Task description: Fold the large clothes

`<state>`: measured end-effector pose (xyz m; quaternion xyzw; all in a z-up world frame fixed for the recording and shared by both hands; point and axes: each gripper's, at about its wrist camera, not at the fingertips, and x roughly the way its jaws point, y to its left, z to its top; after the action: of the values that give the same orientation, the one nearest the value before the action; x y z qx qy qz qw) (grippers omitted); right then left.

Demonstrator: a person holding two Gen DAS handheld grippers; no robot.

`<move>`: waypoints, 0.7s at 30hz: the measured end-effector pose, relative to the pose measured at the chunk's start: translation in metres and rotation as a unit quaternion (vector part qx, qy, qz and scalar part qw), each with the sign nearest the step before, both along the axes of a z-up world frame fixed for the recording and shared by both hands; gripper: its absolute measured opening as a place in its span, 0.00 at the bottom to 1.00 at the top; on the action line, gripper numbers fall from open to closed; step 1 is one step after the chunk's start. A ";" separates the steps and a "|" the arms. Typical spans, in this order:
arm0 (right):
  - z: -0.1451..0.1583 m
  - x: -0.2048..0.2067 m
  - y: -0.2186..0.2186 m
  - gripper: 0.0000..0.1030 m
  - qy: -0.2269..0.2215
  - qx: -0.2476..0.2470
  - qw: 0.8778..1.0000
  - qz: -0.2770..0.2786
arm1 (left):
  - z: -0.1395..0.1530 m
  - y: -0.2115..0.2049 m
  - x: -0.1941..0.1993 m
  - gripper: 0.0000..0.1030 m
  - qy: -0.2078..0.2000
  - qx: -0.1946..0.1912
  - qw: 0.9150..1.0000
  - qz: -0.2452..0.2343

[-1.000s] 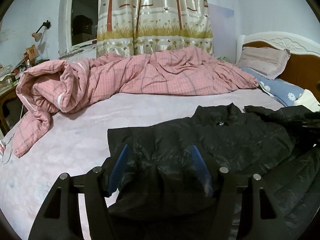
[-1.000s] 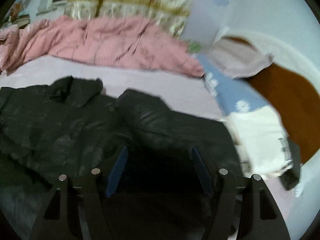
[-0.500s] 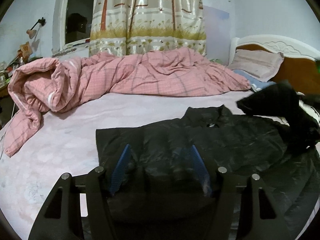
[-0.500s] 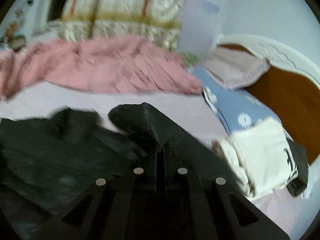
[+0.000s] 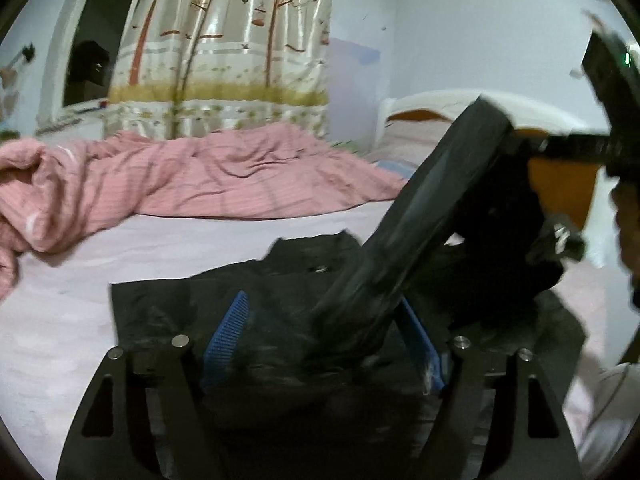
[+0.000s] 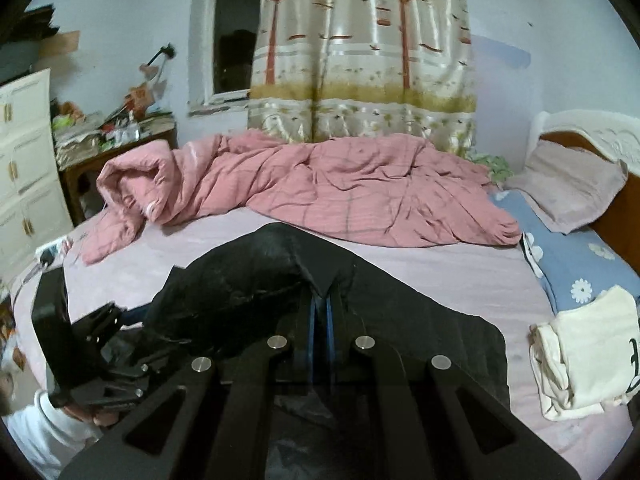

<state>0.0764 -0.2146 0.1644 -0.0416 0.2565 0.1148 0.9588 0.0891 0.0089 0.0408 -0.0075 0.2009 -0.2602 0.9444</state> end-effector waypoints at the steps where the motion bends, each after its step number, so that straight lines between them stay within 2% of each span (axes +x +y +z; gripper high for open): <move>1: -0.001 0.000 0.002 0.05 0.003 0.005 1.000 0.005 | 0.001 -0.001 -0.001 0.72 0.000 0.001 1.000 -0.002; 3: -0.005 0.000 0.005 0.05 0.015 0.018 1.000 0.015 | 0.000 -0.008 -0.001 0.44 0.002 0.014 1.000 -0.015; 4: -0.007 -0.001 0.006 0.05 0.017 0.019 1.000 0.015 | -0.002 -0.011 0.000 0.15 0.010 0.020 0.999 -0.024; 5: -0.010 0.001 0.007 0.05 0.018 0.015 1.000 0.012 | -0.004 -0.015 0.001 0.10 0.016 0.027 0.999 -0.027; 11: -0.024 0.012 0.001 0.06 0.021 0.015 1.000 -0.016 | 0.001 -0.020 -0.008 0.08 -0.013 0.057 0.998 -0.010; 13: -0.032 0.016 0.004 0.15 0.023 -0.006 0.999 -0.026 | 0.006 -0.017 -0.008 0.08 -0.021 0.068 0.997 0.011; 15: -0.040 0.016 0.003 0.46 0.019 -0.025 0.998 -0.051 | 0.010 -0.014 -0.005 0.08 -0.027 0.097 0.994 0.053; 17: -0.043 0.010 -0.004 0.60 0.003 -0.015 0.998 -0.059 | 0.010 -0.012 0.001 0.08 -0.028 0.128 0.988 0.086; 19: -0.047 0.006 -0.016 0.61 -0.012 -0.007 0.997 -0.074 | 0.009 -0.005 0.009 0.08 -0.015 0.133 0.986 0.103; 21: -0.053 0.007 -0.029 0.62 -0.008 -0.009 0.995 -0.099 | 0.008 0.009 0.020 0.08 0.009 0.125 0.984 0.129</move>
<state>0.0835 -0.2440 0.1116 -0.0251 0.2529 0.0164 0.9670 0.1092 0.0181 0.0489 0.0826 0.2374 -0.1092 0.9617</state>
